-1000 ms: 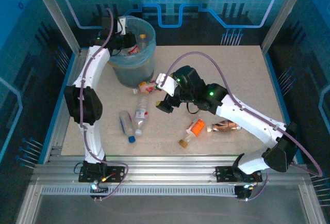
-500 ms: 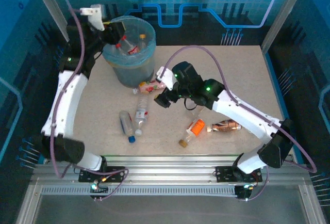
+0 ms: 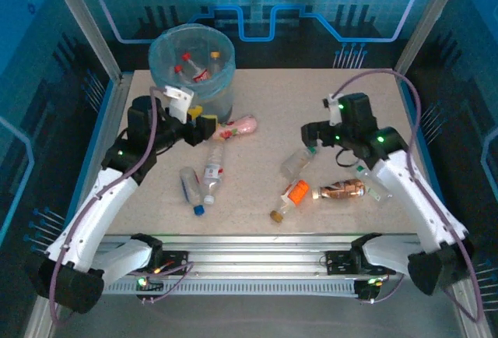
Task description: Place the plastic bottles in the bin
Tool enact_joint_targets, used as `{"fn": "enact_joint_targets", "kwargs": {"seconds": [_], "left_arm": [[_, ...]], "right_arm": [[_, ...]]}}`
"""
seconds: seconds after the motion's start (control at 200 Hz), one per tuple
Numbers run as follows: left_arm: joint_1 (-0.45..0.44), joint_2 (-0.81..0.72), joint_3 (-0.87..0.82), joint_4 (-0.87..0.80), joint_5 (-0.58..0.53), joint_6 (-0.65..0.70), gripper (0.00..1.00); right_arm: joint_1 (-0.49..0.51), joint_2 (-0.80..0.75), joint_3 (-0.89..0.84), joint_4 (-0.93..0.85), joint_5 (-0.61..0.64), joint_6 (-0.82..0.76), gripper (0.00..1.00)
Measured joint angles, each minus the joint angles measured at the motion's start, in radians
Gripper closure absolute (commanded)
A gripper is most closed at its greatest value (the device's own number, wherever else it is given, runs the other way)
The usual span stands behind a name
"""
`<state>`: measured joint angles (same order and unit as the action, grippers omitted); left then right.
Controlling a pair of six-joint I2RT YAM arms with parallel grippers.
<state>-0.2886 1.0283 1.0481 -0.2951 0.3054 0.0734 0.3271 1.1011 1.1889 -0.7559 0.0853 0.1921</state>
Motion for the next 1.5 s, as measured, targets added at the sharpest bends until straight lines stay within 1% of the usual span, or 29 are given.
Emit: {"fn": "enact_joint_targets", "kwargs": {"seconds": [0.055,0.115,0.14,0.225,0.285,0.4,0.43,0.46,0.52,0.54,0.585,0.625,0.755,0.82,0.88,0.985,1.035,1.09,1.181,1.306,1.501], "left_arm": [[-0.003,-0.016,-0.024,0.001,0.024,0.018,0.35],[-0.005,-0.025,-0.048,-0.008,0.056,0.042,0.33],[-0.007,-0.026,-0.054,-0.015,0.070,0.052,0.30],[-0.019,-0.027,-0.059,-0.056,0.120,0.081,0.24],[-0.024,-0.032,-0.059,-0.093,0.162,0.109,0.22],[-0.028,-0.068,-0.068,-0.163,0.232,0.140,0.19],[-0.029,-0.083,-0.076,-0.171,0.244,0.143,0.17],[-0.029,-0.105,-0.091,-0.175,0.254,0.147,0.13],[-0.031,-0.150,-0.126,-0.171,0.256,0.149,0.03],[-0.031,-0.169,-0.142,-0.170,0.250,0.152,0.01],[-0.032,-0.209,-0.181,-0.151,0.216,0.129,0.01],[-0.034,-0.243,-0.214,-0.135,0.161,0.105,0.01],[-0.023,-0.294,-0.264,-0.111,-0.077,0.017,0.01],[0.017,-0.282,-0.264,-0.101,-0.170,-0.042,0.01],[0.096,-0.254,-0.263,-0.097,-0.224,-0.116,0.01],[0.248,-0.160,-0.250,-0.101,-0.249,-0.248,0.01],[0.293,-0.113,-0.247,-0.104,-0.249,-0.297,0.01],[0.323,-0.073,-0.246,-0.105,-0.242,-0.343,0.01],[0.346,-0.039,-0.246,-0.107,-0.221,-0.395,0.01],[0.353,-0.035,-0.246,-0.107,-0.211,-0.437,0.01],[0.358,-0.036,-0.247,-0.106,-0.211,-0.468,0.01]], "right_arm": [[-0.002,-0.046,-0.008,-0.015,-0.050,-0.056,0.00],[0.000,-0.092,-0.019,-0.022,-0.128,-0.134,0.00],[0.003,-0.109,-0.025,-0.022,-0.158,-0.163,0.00],[0.047,-0.163,-0.054,-0.022,-0.237,-0.286,0.00],[0.115,-0.186,-0.067,-0.023,-0.271,-0.392,0.00],[0.297,-0.190,-0.074,-0.021,-0.291,-0.616,0.00],[0.341,-0.177,-0.074,-0.021,-0.289,-0.674,0.00],[0.381,-0.159,-0.073,-0.021,-0.286,-0.732,0.00],[0.438,-0.104,-0.063,-0.020,-0.277,-0.839,0.00],[0.452,-0.079,-0.055,-0.019,-0.275,-0.875,0.00],[0.468,-0.021,-0.039,-0.006,-0.269,-0.941,0.00],[0.478,0.039,-0.023,0.013,-0.261,-0.996,0.00],[0.490,0.243,0.059,0.074,-0.246,-1.142,0.00],[0.494,0.343,0.119,0.092,-0.249,-1.200,0.00],[0.499,0.435,0.180,0.111,-0.252,-1.245,0.00],[0.510,0.577,0.278,0.140,-0.255,-1.308,0.00],[0.518,0.639,0.322,0.148,-0.255,-1.330,0.00],[0.527,0.701,0.367,0.151,-0.256,-1.349,0.00],[0.545,0.799,0.442,0.151,-0.257,-1.371,0.00],[0.571,0.927,0.552,0.137,-0.243,-1.376,0.00],[0.608,1.141,0.785,0.037,-0.196,-1.376,0.00]]}}
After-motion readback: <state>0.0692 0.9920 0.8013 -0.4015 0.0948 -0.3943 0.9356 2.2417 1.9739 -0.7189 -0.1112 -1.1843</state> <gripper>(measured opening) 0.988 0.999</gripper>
